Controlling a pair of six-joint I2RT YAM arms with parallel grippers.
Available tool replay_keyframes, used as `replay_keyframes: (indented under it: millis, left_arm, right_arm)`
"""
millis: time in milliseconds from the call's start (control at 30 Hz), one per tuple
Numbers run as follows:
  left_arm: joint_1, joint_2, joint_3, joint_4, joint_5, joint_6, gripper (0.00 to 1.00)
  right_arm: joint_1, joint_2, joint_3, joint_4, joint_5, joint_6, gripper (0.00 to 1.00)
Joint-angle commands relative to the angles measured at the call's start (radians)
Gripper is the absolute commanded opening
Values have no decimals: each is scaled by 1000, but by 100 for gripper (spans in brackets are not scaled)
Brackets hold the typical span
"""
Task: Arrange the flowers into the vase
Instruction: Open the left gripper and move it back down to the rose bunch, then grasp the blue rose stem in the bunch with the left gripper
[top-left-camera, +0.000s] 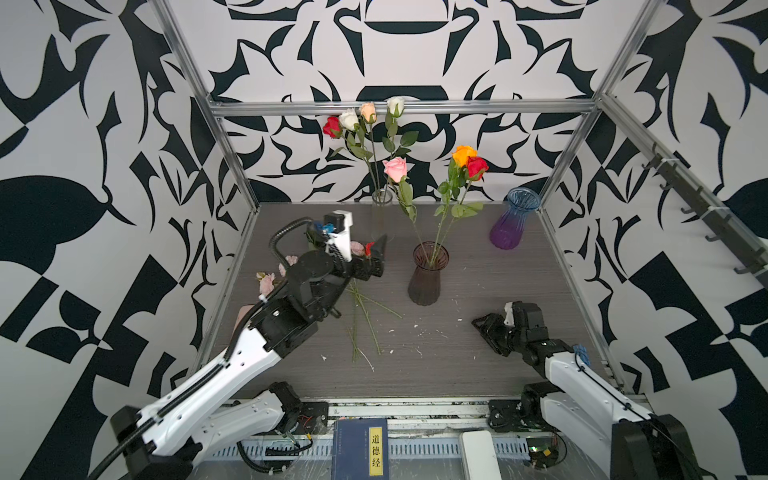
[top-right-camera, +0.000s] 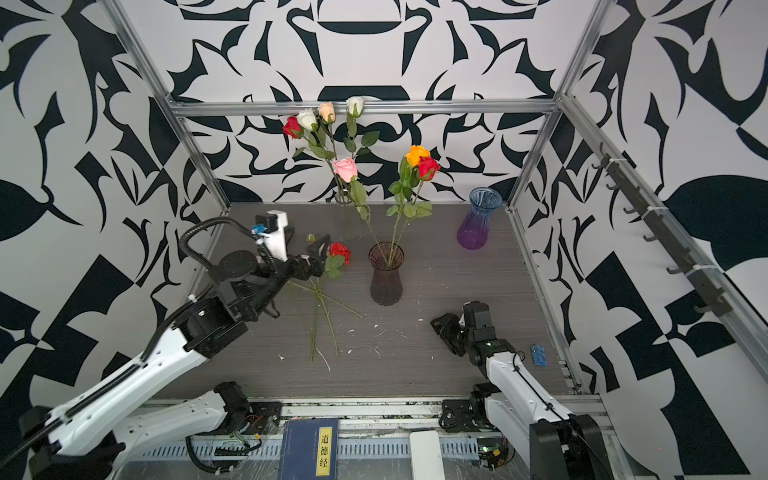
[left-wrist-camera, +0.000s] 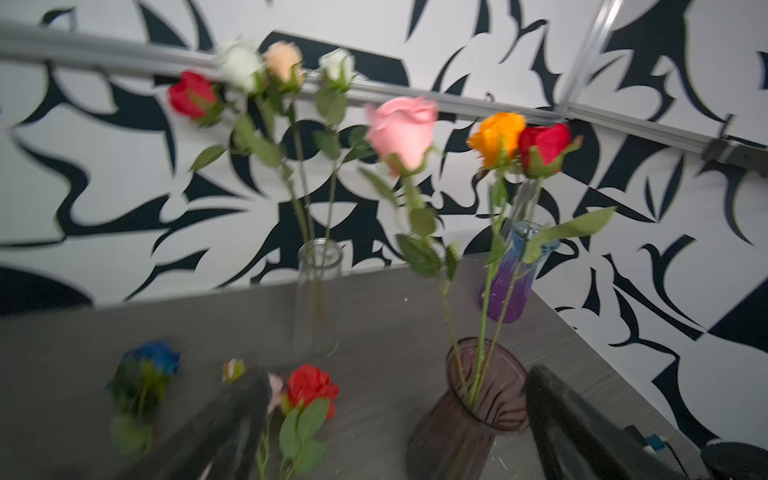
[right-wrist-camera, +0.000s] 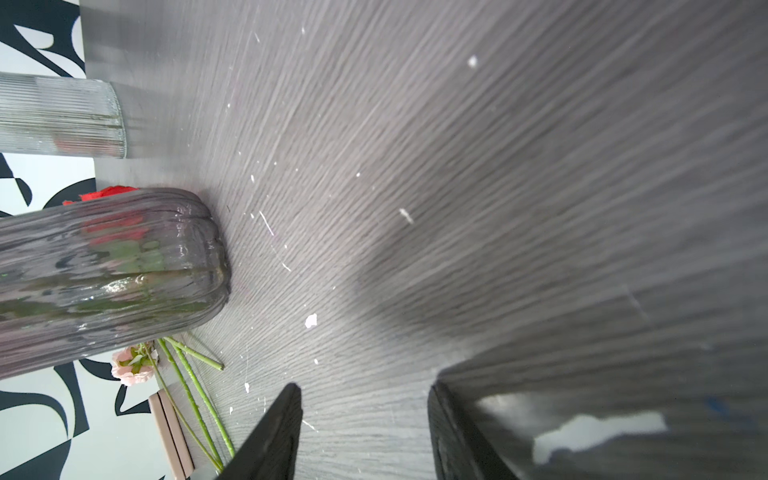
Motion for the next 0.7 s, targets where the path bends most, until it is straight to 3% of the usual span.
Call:
replay_keyframes:
  millis: [0,233,400,533,667]
  left_arm:
    - [64,-69,-62,-270,39,-219,99]
    - [180,-99,-156,-411,146,-318,99]
    - [385,34,-205,-404,388,-365,99]
    - [535,116,-265,-303,517,-405,81]
    - [633,212,-265,-244,533,-409,64]
  right_arm:
    - [-4,8,24,-17,6,7,53]
    - [-3,12,19,-24,22,8,53]
    - [-3,42,24,-6,16,12,53]
    - [-3,28,10,8,21,32,53]
    - [-3,15,-14,18,36,60,53]
